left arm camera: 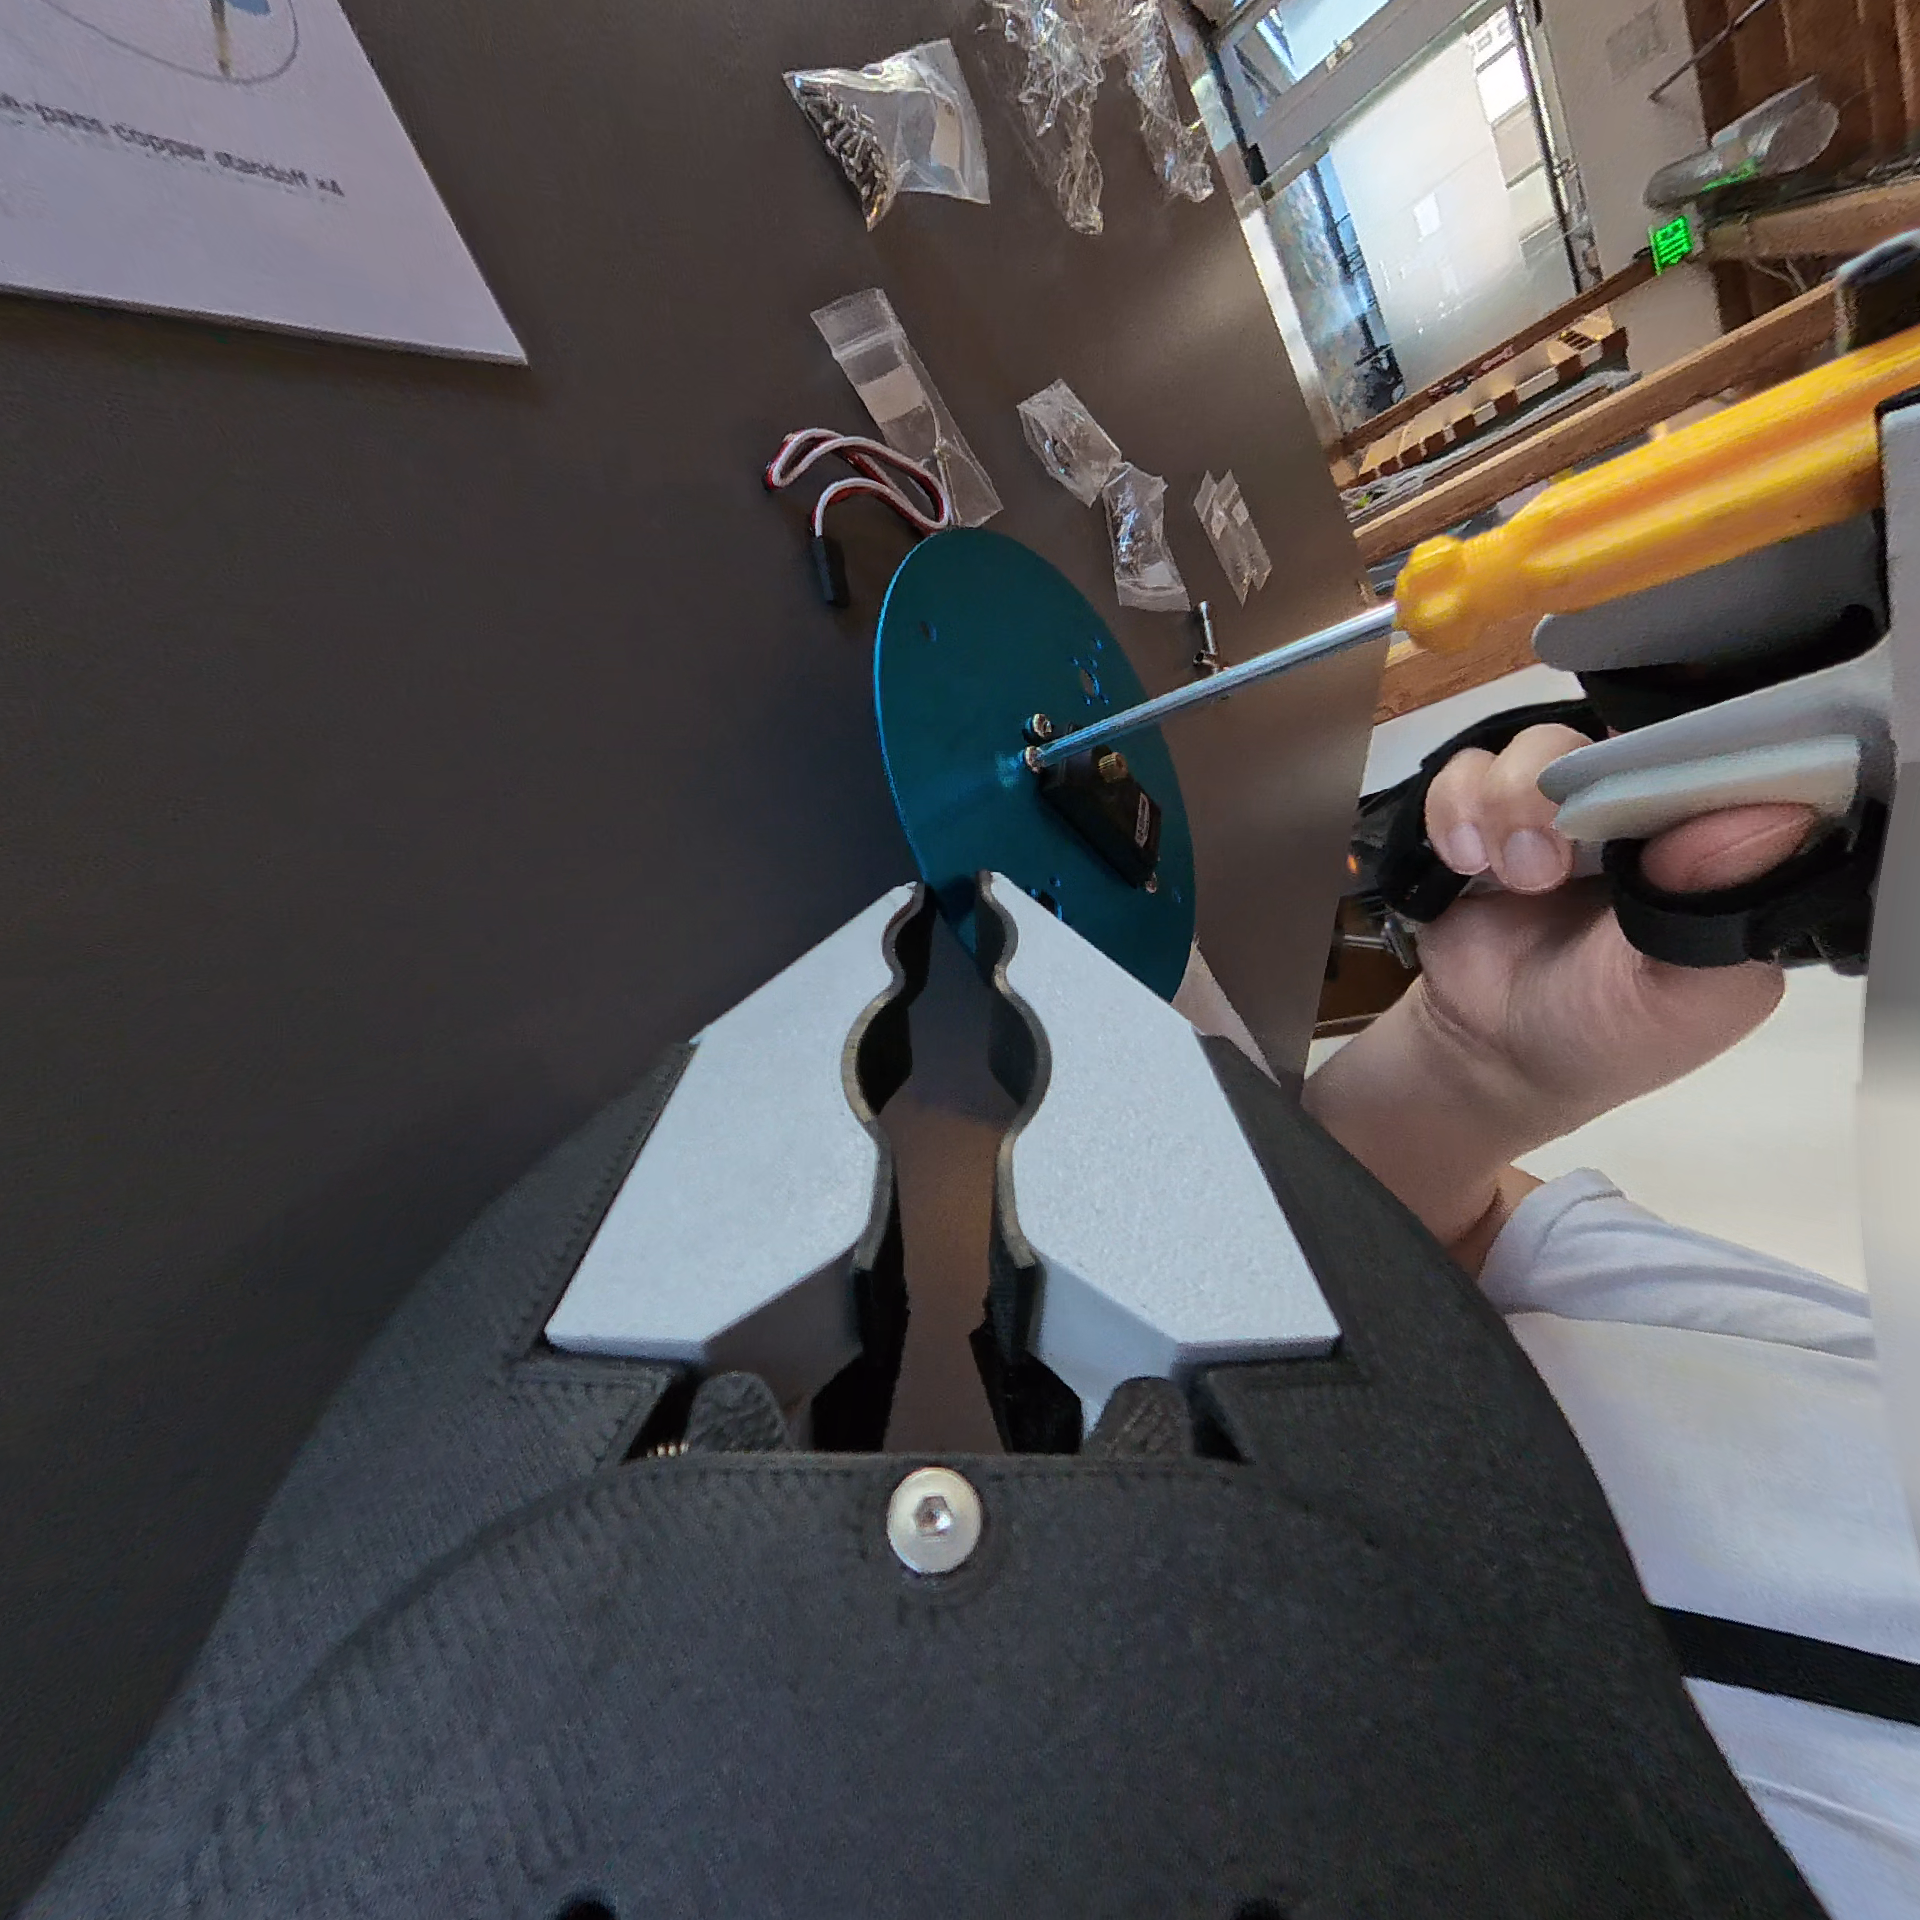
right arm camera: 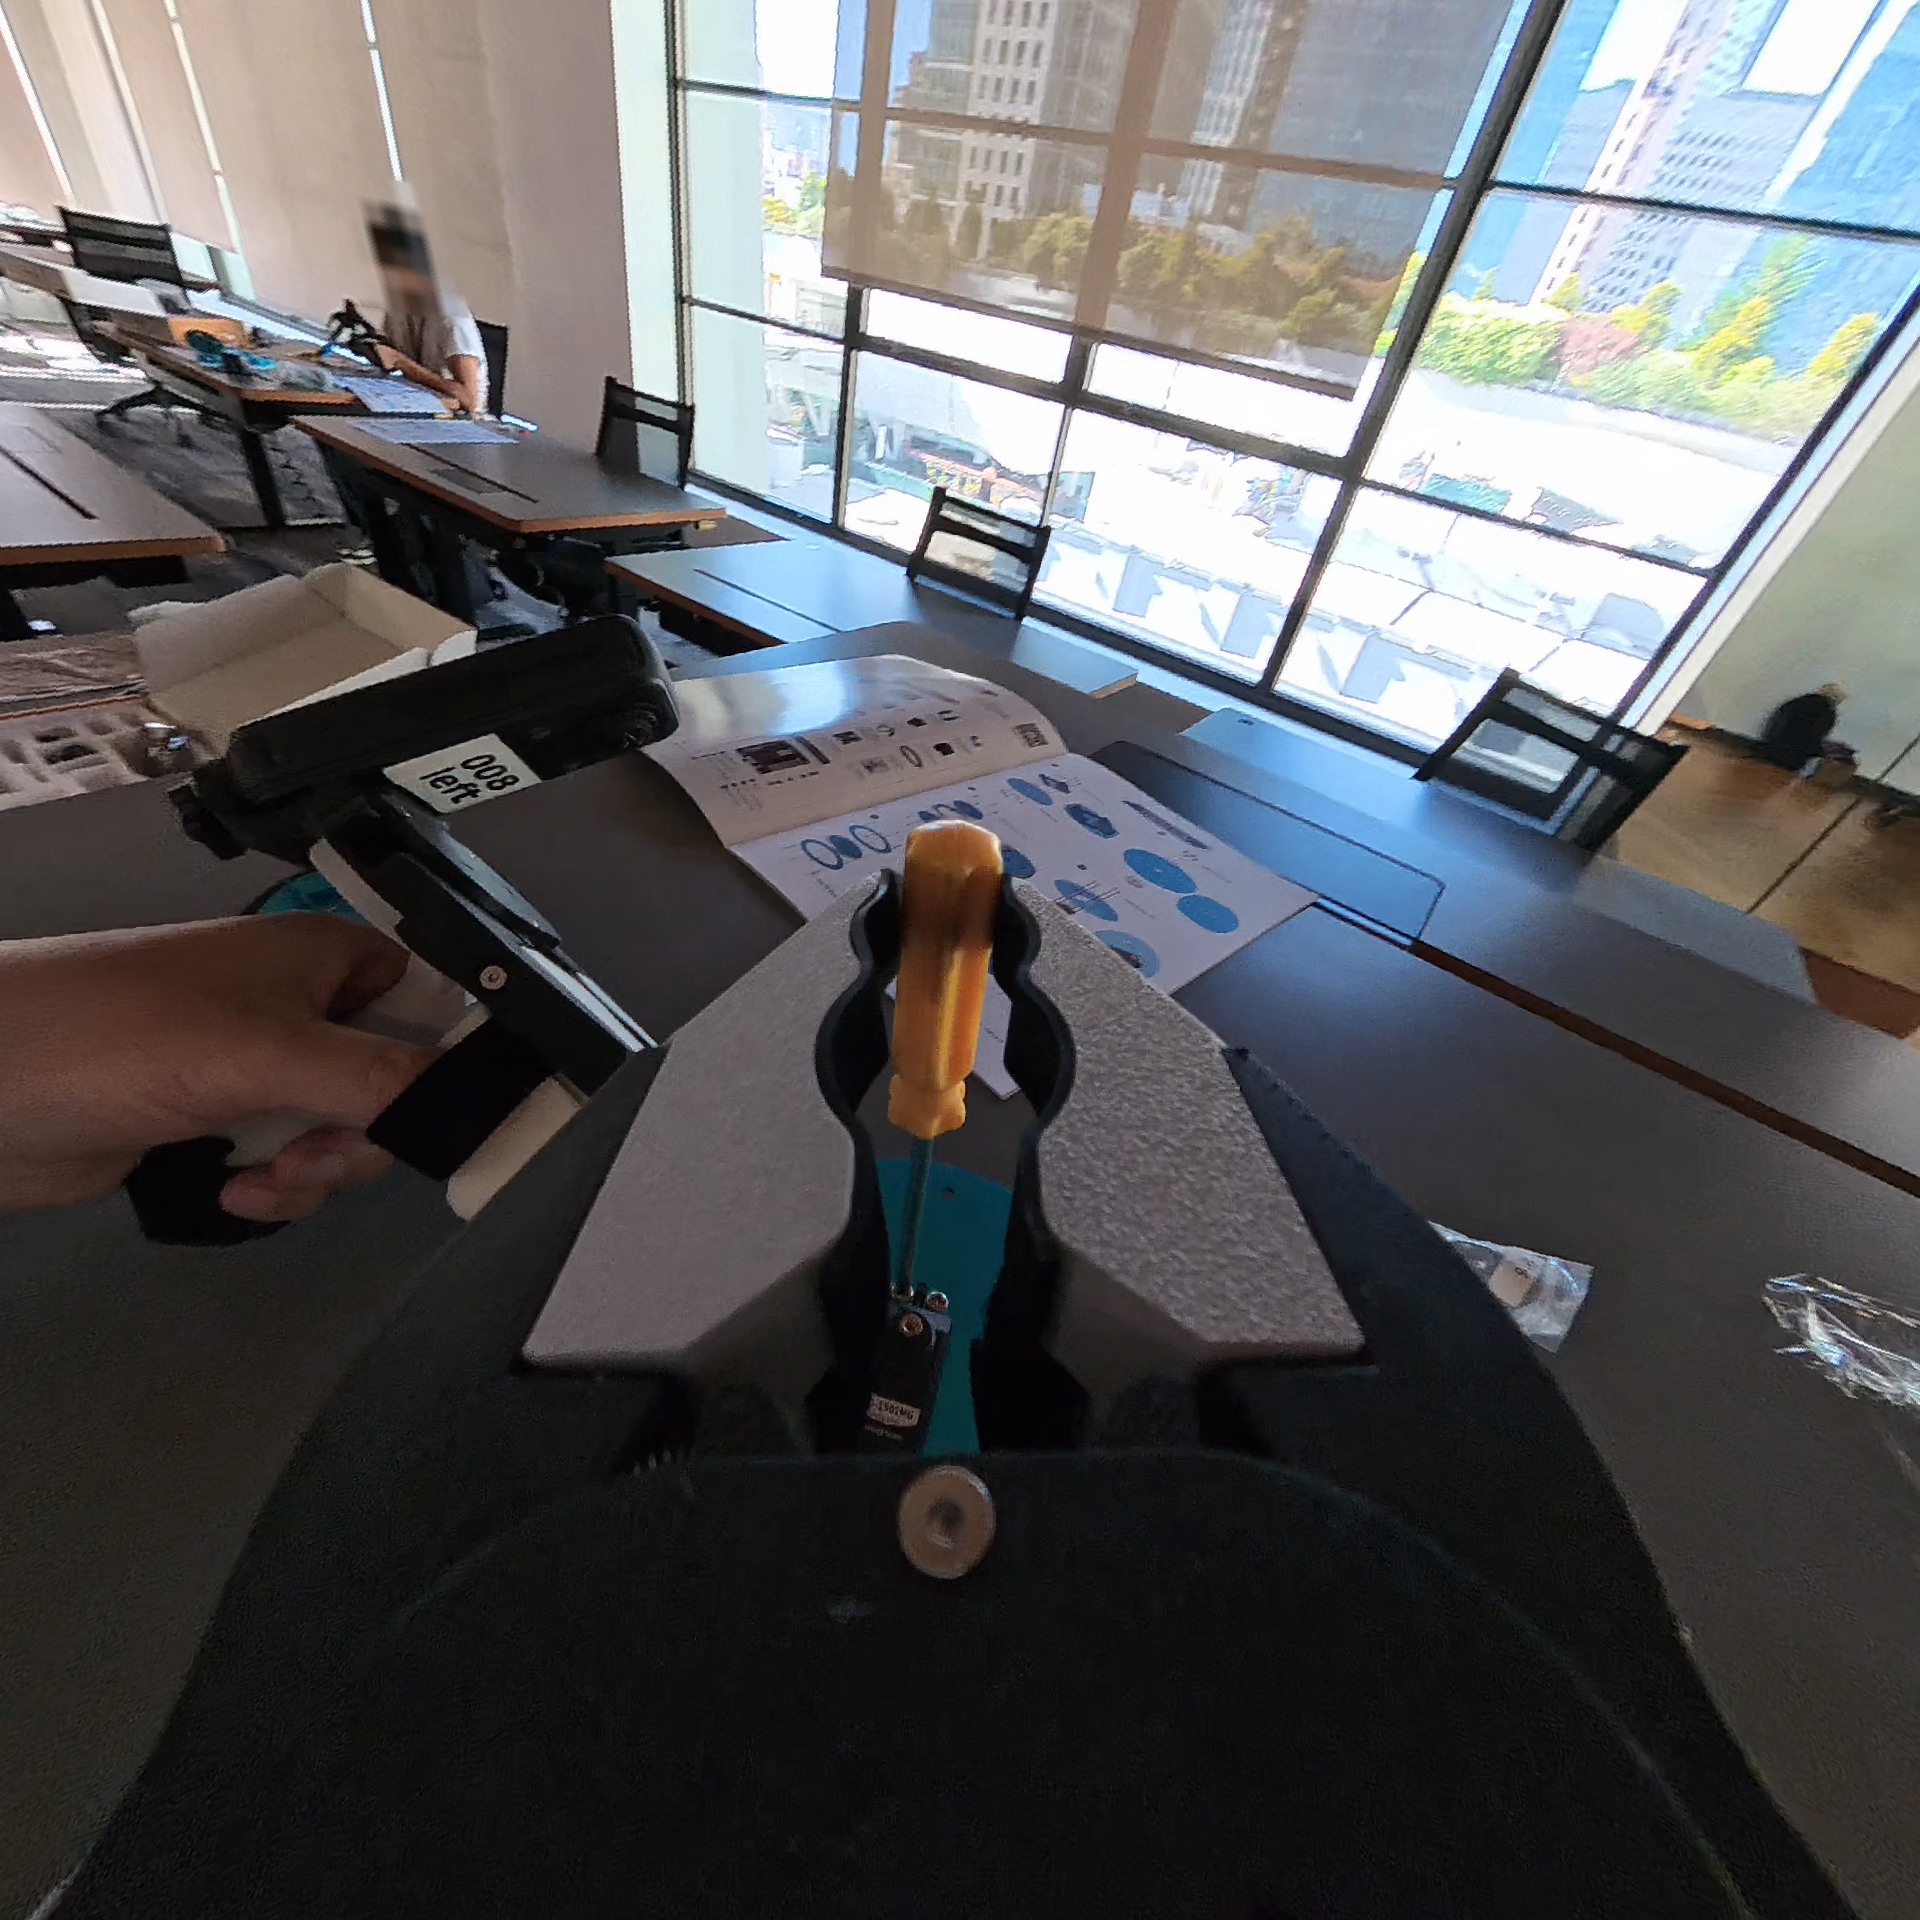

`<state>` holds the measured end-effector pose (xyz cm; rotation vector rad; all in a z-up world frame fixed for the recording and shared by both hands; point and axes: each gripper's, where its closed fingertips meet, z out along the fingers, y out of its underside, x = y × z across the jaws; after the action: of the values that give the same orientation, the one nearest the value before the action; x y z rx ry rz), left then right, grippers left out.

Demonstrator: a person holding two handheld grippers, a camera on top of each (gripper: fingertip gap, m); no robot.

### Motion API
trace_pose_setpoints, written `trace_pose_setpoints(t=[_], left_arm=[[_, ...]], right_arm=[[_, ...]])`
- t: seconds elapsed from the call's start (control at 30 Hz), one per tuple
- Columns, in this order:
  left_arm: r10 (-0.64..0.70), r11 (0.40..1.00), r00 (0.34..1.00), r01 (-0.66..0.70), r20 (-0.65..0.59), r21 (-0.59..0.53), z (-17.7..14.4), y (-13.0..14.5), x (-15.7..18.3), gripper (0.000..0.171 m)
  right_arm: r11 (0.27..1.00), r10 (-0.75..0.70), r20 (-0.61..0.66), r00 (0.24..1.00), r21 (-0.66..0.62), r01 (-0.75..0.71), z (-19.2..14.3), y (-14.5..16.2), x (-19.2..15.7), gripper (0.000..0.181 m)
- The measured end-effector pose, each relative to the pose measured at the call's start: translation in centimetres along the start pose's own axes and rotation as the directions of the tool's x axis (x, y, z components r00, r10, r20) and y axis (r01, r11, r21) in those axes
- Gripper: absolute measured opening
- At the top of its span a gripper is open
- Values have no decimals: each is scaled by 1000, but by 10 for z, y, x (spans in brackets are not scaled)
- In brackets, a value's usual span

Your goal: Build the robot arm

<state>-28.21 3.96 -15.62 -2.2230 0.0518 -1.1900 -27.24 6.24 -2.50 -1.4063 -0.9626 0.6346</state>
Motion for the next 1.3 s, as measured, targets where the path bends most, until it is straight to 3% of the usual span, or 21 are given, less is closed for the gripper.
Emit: trace_pose_setpoints(t=[0.2,0.33,0.47,0.67,0.73,0.87,1.03,1.2,1.23,1.3], left_arm=[[-10,1000,1000,10,-28,-20,-1,-1,1,6],[-36,999,996,33,-79,-42,-5,-1,3,4],[-49,994,995,40,-89,-105,-21,-1,-1,3],[-101,976,994,93,-33,-198,-68,-12,-28,3],[-84,974,996,81,-5,-212,-87,-14,-35,3],[-61,972,996,74,61,-223,-117,-18,-55,3],[-61,953,994,84,86,-291,-134,-16,-78,4],[-89,938,996,86,5,-336,-137,-19,-82,4],[-102,935,994,88,-24,-343,-138,-20,-79,10],[-169,923,980,119,-106,-366,-143,-23,-67,39]], right_arm=[[995,-42,97,994,93,33,-7,-18,-11,16],[993,-19,137,990,122,2,-22,-37,3,16],[982,82,167,983,156,-108,-46,-46,26,15],[950,261,260,930,103,-295,-58,-32,45,16],[928,334,333,882,50,-370,-52,-21,38,16],[840,522,471,711,-139,-525,-30,4,19,16],[770,638,410,652,-321,-551,9,39,24,16],[571,821,344,456,-517,-638,42,73,18,15],[528,849,328,414,-550,-647,47,80,14,15],[463,886,296,357,-597,-655,54,92,8,15]])
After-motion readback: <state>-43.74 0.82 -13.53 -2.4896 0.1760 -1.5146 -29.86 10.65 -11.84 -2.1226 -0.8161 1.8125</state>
